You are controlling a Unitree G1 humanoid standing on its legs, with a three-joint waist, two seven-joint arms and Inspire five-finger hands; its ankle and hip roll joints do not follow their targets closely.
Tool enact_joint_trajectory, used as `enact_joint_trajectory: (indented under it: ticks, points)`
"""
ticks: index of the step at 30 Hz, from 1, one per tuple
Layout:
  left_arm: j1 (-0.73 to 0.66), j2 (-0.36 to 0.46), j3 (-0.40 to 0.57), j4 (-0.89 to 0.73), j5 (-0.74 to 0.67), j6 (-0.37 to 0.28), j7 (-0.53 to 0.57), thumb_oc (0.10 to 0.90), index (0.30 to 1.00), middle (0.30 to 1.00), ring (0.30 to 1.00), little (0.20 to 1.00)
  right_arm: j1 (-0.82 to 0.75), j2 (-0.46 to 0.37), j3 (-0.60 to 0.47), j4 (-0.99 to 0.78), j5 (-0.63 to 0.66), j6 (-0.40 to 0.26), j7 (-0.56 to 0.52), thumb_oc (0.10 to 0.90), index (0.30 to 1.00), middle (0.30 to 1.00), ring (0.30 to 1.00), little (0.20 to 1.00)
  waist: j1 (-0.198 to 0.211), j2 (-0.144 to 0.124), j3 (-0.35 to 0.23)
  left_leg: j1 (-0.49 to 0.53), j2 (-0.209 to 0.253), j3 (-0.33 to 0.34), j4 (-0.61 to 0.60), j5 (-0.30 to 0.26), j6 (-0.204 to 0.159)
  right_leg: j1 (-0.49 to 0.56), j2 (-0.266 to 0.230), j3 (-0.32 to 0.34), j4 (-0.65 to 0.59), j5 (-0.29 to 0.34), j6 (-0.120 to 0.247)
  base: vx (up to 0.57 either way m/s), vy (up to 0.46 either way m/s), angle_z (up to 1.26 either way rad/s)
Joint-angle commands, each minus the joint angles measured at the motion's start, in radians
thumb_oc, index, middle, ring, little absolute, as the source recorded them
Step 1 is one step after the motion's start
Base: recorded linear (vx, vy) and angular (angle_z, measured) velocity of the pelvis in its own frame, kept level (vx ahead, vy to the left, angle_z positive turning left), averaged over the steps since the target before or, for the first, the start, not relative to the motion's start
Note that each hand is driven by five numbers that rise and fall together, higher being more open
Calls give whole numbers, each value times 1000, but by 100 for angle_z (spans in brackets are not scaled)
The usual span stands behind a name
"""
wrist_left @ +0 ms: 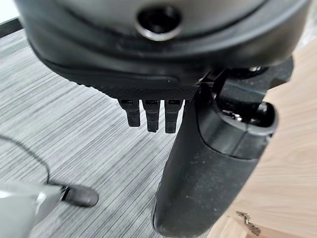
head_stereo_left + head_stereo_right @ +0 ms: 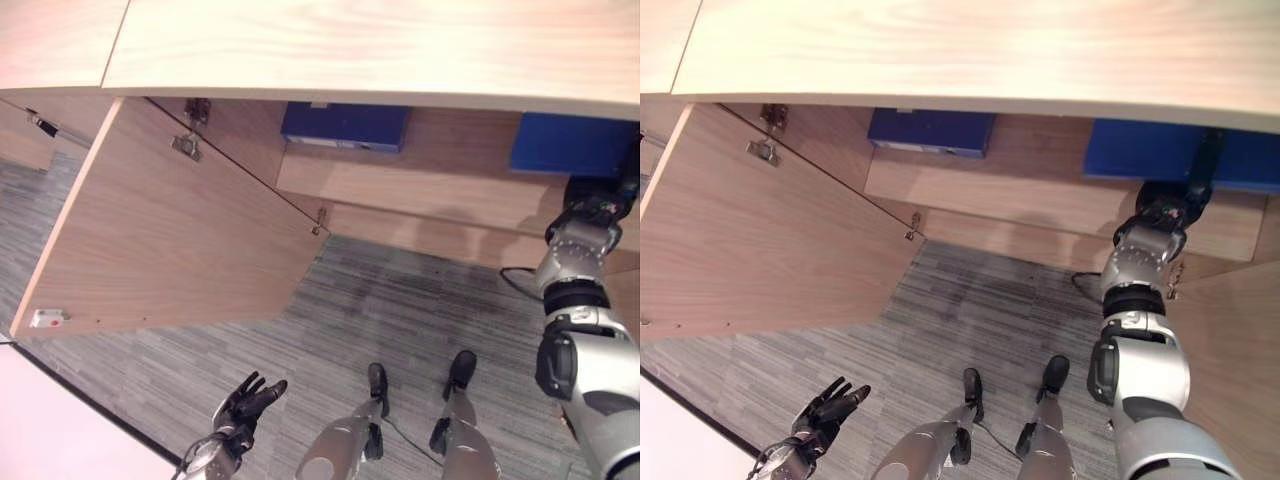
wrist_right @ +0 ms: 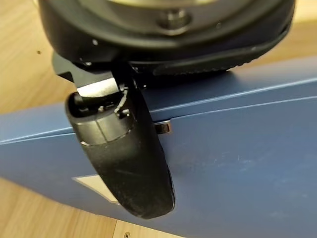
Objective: Put the empty folder in the office cabinet
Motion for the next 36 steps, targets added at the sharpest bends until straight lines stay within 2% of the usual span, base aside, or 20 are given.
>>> enact_joint_trajectory:
  ticks: [1, 6, 7, 8, 13, 15, 16, 17, 19, 20, 21, 22, 23, 24, 27, 32, 36]
  points:
    - [69, 125, -64, -12, -41, -34, 5, 800, 900, 900, 900, 900, -138, -123, 43, -130, -6, -131, 40, 400, 300, 300, 300, 300, 2, -39, -83, -45, -20, -29, -24, 25, -85, 36, 8, 8, 1, -123, 87, 0, 0, 0]
    - [97, 169, -80, -114, -57, -30, 14, 800, 900, 900, 900, 900, -201, -137, 66, -221, -19, -190, 4, 400, 300, 300, 300, 300, 23, -17, -96, -58, -19, -44, -24, 15, -94, 27, 8, 15, 1, -141, 94, 55, -4, 4]
    - [99, 176, -77, -127, -60, -30, 20, 800, 900, 900, 900, 900, -202, -134, 69, -228, -22, -196, -3, 486, 429, 429, 429, 429, 25, -13, -96, -60, -19, -45, -24, 15, -95, 24, 7, 15, 1, -140, 94, 4, -3, 5]
    - [102, 183, -77, -144, -64, -30, 24, 800, 900, 900, 900, 900, -205, -134, 78, -236, -31, -198, -15, 800, 900, 900, 900, 900, 27, -10, -96, -63, -19, -44, -24, 16, -95, 21, 7, 14, 1, -139, 94, 4, -9, 4]
    - [119, 211, -71, -219, -69, -31, 29, 800, 900, 900, 900, 900, -200, -135, 89, -255, -64, -183, -44, 800, 900, 900, 900, 900, 32, 0, -86, -84, -22, -33, -24, 33, -91, -4, 4, -2, 1, -118, 90, -44, 9, 1]
    - [125, 219, -80, -257, -76, -26, 24, 800, 900, 900, 900, 900, -195, -152, 106, -220, -80, -154, -55, 800, 900, 900, 900, 900, 31, 1, -86, -90, -22, -29, -24, 33, -90, -12, 3, -2, 1, -116, 89, 0, 1, -2]
    - [135, 226, -87, -293, -88, -21, 13, 800, 900, 900, 900, 900, -181, -164, 126, -169, -97, -104, -58, 800, 900, 900, 900, 900, 28, 2, -84, -94, -21, -26, -24, 32, -89, -17, 4, -1, 2, -116, 88, 90, -14, -3]
    - [137, 226, -86, -295, -89, -20, 14, 800, 900, 900, 900, 900, -184, -167, 127, -162, -94, -100, -54, 800, 900, 900, 900, 900, 30, 1, -92, -87, -19, -37, -24, 14, -94, -9, 7, 15, 1, -137, 94, 81, -18, -2]
    - [153, 246, -93, -345, -112, -9, -6, 800, 900, 900, 900, 900, -162, -197, 203, -59, -166, 26, -53, 800, 900, 900, 900, 900, 29, -7, -86, -93, -18, -31, -24, 15, -93, -16, 9, 15, 1, -135, 92, 38, -14, 0]
    - [157, 244, -93, -349, -114, -7, -6, 800, 900, 900, 900, 900, -172, -203, 208, -45, -165, 35, -48, 800, 900, 900, 900, 900, 30, -5, -88, -94, -18, -30, -24, 15, -93, -17, 9, 16, 1, -135, 92, -25, -42, -3]
    - [158, 261, -94, -385, -141, 7, -29, 800, 900, 900, 900, 900, -141, -230, 314, 43, -291, 183, -20, 800, 900, 900, 900, 900, 30, -17, -82, -97, -18, -26, -24, 19, -91, -20, 11, 13, 2, -131, 89, -18, -31, -2]
    - [161, 259, -94, -388, -143, 9, -30, 800, 900, 900, 900, 900, -149, -234, 318, 52, -294, 192, -15, 800, 900, 900, 900, 900, 29, -13, -83, -97, -18, -26, -24, 19, -91, -21, 11, 14, 2, -131, 89, -35, -71, 0]
    - [158, 289, -94, -431, -149, 14, -55, 800, 900, 900, 900, 900, -118, -246, 406, 112, -383, 310, 50, 800, 900, 900, 900, 900, 26, -18, -74, -100, -19, -23, -24, 23, -90, -26, 14, 14, 2, -129, 87, -15, -40, 2]
    - [161, 289, -93, -433, -149, 15, -55, 800, 900, 900, 900, 900, -122, -248, 408, 118, -383, 313, 56, 800, 900, 900, 900, 900, 26, -17, -75, -100, -19, -23, -24, 23, -90, -26, 14, 14, 2, -129, 87, -24, -45, 0]
    - [160, 327, -104, -496, -157, 16, -73, 800, 900, 900, 900, 900, -101, -252, 466, 188, -429, 390, 127, 800, 900, 900, 900, 900, 27, -13, -61, -102, -19, -20, -24, 30, -89, -28, 15, 16, 3, -125, 85, -9, -3, -1]
    - [163, 346, -112, -513, -151, 12, -85, 800, 900, 900, 900, 900, -90, -244, 495, 162, -422, 406, 180, 800, 900, 900, 900, 900, 28, -11, -51, -102, -19, -15, -24, 34, -89, -28, 17, 19, 2, -123, 85, -14, -4, -3]
    - [183, 354, -119, -517, -140, 20, -108, 800, 900, 900, 900, 900, -71, -238, 571, 94, -445, 443, 252, 800, 900, 900, 900, 900, 26, -14, -44, -102, -17, -10, -24, 36, -88, -31, 20, 20, 3, -122, 83, -3, -1, -1]
